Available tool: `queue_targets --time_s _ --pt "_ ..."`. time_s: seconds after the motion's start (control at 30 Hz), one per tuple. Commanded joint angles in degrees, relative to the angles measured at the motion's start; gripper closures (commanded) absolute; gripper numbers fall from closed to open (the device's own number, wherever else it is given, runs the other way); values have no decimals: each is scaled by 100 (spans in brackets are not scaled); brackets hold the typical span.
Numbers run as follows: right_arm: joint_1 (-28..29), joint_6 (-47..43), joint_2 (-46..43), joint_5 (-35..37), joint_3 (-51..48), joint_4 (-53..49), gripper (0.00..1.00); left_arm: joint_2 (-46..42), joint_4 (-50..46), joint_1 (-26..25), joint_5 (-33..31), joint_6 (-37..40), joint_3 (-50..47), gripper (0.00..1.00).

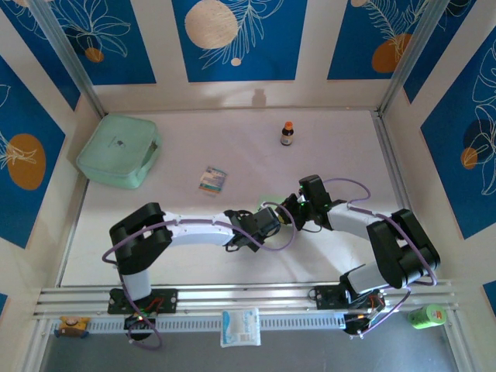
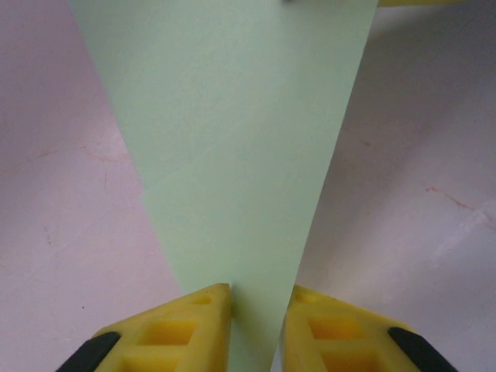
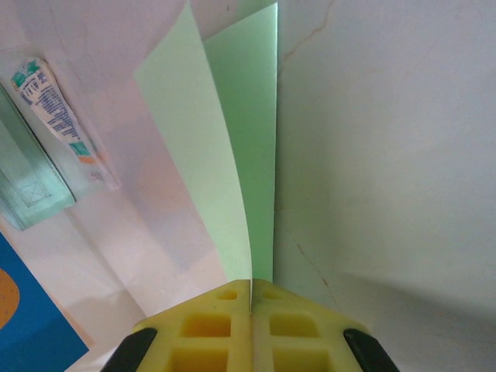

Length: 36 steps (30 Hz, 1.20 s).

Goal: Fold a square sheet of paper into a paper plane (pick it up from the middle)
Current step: Fold the wing for the fifth time at the center of the table.

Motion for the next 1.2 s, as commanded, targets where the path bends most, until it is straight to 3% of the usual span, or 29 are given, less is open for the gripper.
queue_targets --time_s 0.0,0.6,0.97,1.17 --pt "7 37 27 -61 47 -64 100 -76 50 -69 -70 10 32 79" --pt "7 28 18 -52 26 -61 100 -146 124 -69 9 -55 16 75" --pt "16 -1 -8 -43 14 -76 100 -100 116 -69 37 -75 16 83" --pt "7 -272 -173 38 140 -363 87 -61 146 -69 67 -154 -6 87"
